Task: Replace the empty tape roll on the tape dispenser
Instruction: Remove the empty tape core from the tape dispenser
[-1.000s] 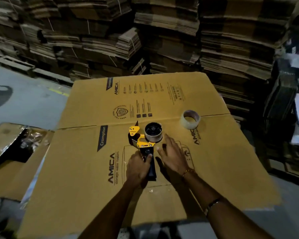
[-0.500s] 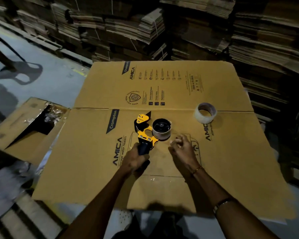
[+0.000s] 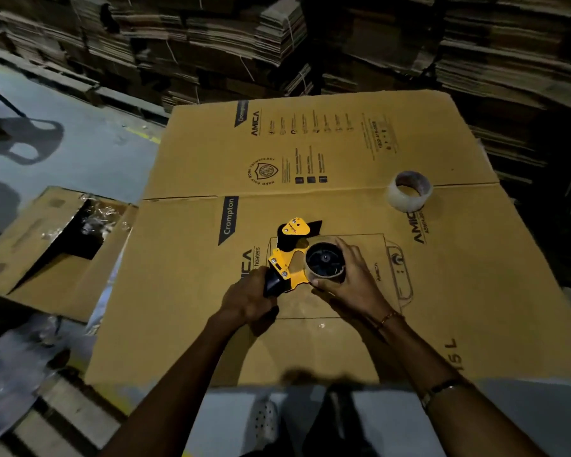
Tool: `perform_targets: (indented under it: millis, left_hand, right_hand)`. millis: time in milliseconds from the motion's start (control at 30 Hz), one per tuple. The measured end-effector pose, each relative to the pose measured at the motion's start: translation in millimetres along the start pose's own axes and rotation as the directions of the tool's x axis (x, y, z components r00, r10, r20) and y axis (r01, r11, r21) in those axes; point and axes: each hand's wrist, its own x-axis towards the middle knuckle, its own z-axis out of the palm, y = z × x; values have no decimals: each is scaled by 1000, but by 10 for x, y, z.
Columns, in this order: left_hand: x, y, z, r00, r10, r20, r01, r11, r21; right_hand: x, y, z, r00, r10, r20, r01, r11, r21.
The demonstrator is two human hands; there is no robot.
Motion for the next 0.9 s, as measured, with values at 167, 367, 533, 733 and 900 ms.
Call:
perform_targets:
  millis: [167, 367, 533, 733, 900]
  left_hand:
    - [169, -132, 79, 984, 137, -115, -133, 990, 37]
    - [258, -212, 86, 965, 218, -146, -194, 968, 158]
    - [308, -184, 25, 918, 331, -220, -266, 923, 276]
    - [265, -313, 162, 827, 438, -351, -340, 889, 308]
    - [192, -415, 420, 633, 575, -519, -386, 815, 432]
  right_hand:
    - [-42, 3, 69, 996, -17, -91, 21, 999, 36]
    - [-99, 91, 139, 995, -39, -92, 45, 996, 71]
    - [-28, 204, 164, 983, -136, -125, 145, 987, 67]
    - [1, 357, 119, 940, -327, -96, 335, 939, 81]
    - [-14, 513, 68, 874, -484, -34, 481, 873, -81]
